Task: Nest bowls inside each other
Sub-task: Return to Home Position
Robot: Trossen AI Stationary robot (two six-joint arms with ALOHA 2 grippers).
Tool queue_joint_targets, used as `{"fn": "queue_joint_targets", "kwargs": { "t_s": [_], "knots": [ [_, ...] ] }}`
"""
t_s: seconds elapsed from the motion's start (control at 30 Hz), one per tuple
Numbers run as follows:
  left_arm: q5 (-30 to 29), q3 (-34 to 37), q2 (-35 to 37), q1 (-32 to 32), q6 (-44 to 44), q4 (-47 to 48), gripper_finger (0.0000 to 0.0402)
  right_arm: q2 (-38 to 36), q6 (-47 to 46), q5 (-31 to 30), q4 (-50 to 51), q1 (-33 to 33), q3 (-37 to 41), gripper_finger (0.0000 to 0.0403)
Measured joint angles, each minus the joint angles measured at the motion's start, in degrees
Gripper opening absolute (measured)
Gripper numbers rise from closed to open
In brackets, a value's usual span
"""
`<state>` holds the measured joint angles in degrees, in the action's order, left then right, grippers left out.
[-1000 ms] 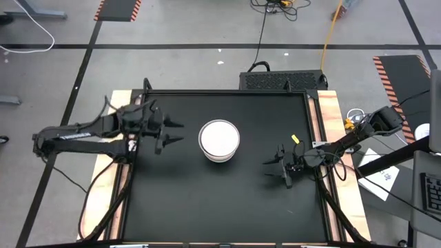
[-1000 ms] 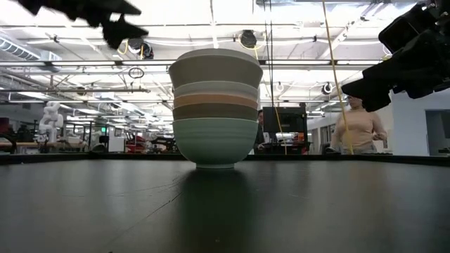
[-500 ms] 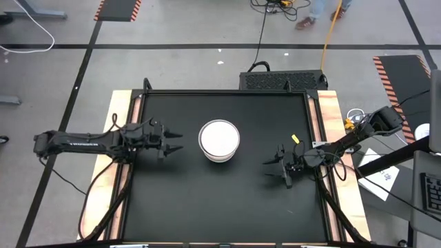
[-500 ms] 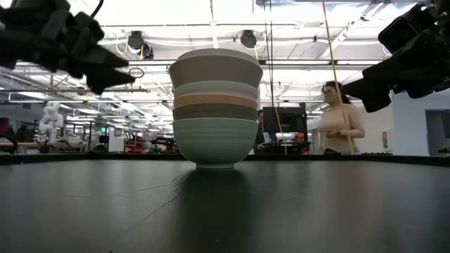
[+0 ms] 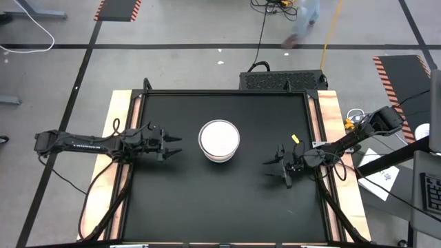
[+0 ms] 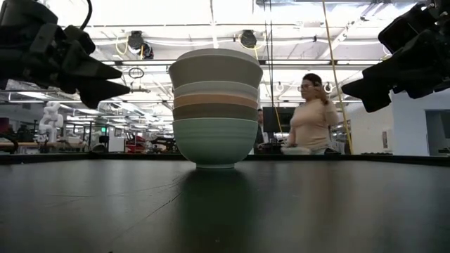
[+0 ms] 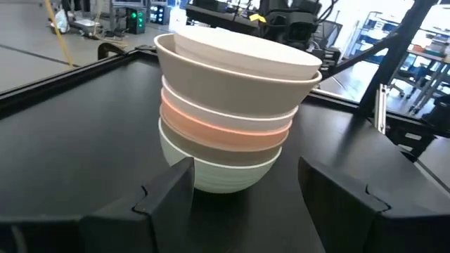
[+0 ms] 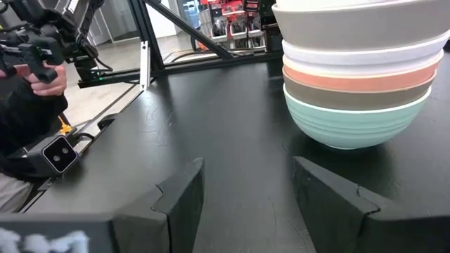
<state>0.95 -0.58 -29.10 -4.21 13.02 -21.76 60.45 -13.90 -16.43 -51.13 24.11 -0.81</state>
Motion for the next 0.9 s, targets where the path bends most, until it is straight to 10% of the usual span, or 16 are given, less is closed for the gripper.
{"fn": "queue_joint_targets", "kwargs": {
  "t_s": [0.9],
  "knots": [
    [-2.7,0.0,7.5,7.8,-17.7,-17.5,0.0253,0.0,0.0,0.0,1.0,0.0,0.0,0.0203]
  ]
}}
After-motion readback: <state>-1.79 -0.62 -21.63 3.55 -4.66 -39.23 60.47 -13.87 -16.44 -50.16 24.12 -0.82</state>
